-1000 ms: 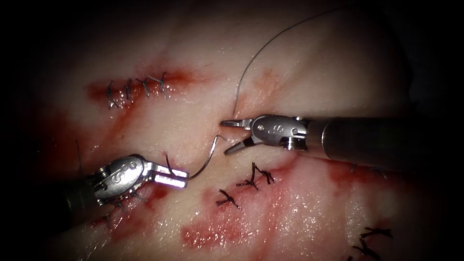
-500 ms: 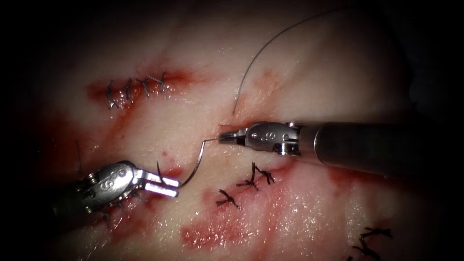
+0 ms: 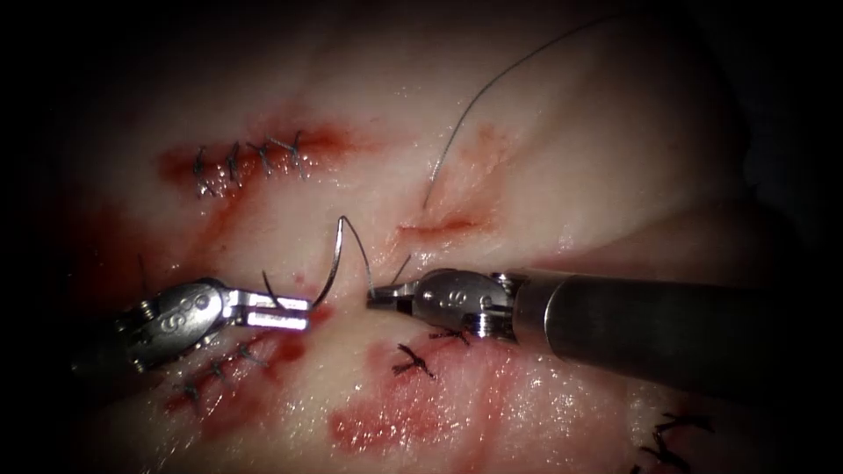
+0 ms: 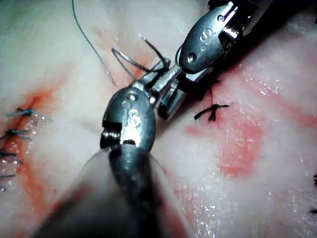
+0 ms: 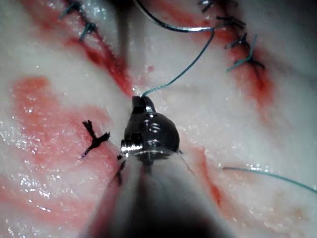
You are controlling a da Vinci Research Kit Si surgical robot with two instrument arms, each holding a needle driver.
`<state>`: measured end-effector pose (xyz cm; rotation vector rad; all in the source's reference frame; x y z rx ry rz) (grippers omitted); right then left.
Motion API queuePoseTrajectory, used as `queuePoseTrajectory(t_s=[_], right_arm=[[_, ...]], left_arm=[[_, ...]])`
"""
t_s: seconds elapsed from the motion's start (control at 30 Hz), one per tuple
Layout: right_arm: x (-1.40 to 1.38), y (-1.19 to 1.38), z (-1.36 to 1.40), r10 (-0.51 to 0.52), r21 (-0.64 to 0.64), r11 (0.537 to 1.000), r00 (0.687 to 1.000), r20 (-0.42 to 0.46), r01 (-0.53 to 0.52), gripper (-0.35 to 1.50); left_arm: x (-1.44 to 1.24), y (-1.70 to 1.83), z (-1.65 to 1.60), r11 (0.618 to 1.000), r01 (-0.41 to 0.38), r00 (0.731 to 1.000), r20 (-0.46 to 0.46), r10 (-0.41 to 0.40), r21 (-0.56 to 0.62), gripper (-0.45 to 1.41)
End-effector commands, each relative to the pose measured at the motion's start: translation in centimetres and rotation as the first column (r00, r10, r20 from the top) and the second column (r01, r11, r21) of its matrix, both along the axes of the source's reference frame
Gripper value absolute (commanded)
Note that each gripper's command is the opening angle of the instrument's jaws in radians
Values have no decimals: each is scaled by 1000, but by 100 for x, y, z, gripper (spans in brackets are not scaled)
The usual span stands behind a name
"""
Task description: Wound Closure
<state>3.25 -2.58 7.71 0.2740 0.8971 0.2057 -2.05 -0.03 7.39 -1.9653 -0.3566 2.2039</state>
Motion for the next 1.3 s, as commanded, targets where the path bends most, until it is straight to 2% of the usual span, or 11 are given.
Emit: queuePoseTrajectory(t_s=[0.03,0.2,0.37,0.4,0.5,0.6,0.77,0.9,1.0,1.1,1.3], right_arm=[[22,-8,-9,-11,3,1000,1000,-21,11,-35],[43,-20,-35,-23,10,1000,998,-52,24,-35],[48,-17,-39,-16,-12,1000,996,-89,15,-35],[47,-14,-37,-15,-11,1000,995,-96,14,2],[43,-4,-28,10,-40,999,996,-91,-13,88],[33,9,-22,35,-76,996,997,-72,-41,115],[10,27,-13,62,-106,992,997,-50,-67,115],[-9,39,6,80,-117,990,996,-36,-84,108],[-14,44,23,93,-128,987,995,-27,-95,110],[-16,46,40,107,-147,983,994,-20,-108,121],[-18,49,68,102,-166,981,995,6,-100,111]], left_arm=[[-4,1,4,1000,23,1000,-9,-23,-8,-45],[5,-12,-6,995,98,993,-62,-100,-35,-45],[26,-19,-23,979,194,978,-65,-198,-61,-45],[31,-18,-26,975,211,974,-73,-217,-72,-45],[51,-14,-33,959,269,955,-104,-278,-91,-45],[72,-9,-36,946,303,939,-133,-317,-118,-45],[97,-6,-36,932,338,917,-176,-357,-132,-45],[102,-6,-35,929,344,913,-183,-365,-138,-45],[100,-6,-34,929,342,914,-179,-364,-139,-45],[99,-6,-34,929,342,914,-179,-364,-140,-45],[100,-7,-33,929,342,914,-178,-364,-141,-45]])
